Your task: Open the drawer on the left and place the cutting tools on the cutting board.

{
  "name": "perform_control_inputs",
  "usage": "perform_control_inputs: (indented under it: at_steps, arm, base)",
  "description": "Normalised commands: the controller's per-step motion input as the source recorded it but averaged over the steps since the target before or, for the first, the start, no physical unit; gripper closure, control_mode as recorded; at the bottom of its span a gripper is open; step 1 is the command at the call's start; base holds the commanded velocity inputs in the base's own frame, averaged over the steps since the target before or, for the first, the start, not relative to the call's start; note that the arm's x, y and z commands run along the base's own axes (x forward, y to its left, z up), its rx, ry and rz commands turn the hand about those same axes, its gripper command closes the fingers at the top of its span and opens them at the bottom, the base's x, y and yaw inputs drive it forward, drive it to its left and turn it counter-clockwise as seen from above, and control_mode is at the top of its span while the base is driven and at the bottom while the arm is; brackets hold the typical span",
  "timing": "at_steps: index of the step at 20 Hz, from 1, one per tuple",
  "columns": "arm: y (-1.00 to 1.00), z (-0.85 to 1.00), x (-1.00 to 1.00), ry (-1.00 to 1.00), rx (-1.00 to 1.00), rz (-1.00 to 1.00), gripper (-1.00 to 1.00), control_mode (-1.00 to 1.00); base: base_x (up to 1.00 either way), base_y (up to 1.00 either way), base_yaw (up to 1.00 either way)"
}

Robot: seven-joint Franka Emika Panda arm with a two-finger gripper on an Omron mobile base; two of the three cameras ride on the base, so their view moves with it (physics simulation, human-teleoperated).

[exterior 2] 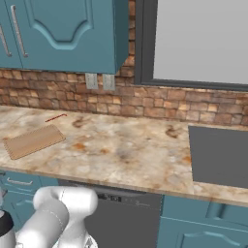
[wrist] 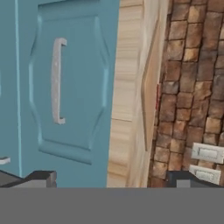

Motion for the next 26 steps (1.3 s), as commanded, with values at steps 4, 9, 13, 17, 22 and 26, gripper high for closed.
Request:
perform_control_inputs:
  at_steps: [4,9,13,17,22,26]
  arm:
    - [0.12,-0.17,0.11,-0.04,-0.01,-0.05,-1.0,-1.0]
    - [0.1,-0.33,0.0,-0.04,0.0,-0.01,-1.0,-1.0]
    - [0.0,-0.3,0.05,-0.06,0.0,0.0,-1.0,-1.0]
    - [0.0,-0.11,0.21,-0.06,0.0,0.0,-1.0,-1.0]
    - [0.0,-0.1,0.36,-0.02,0.0,0.0,-1.0,-1.0]
    - [0.01,-0.19,0.4,0.0,0.0,0.0,-1.0,-1.0]
  base:
    - [0.0,0.0,0.0]
    - [0.0,0.0,0.0]
    - [0.0,0.0,0.0]
    - [0.0,0.0,0.0]
    - [0.0,0.0,0.0]
    - [0.0,0.0,0.0]
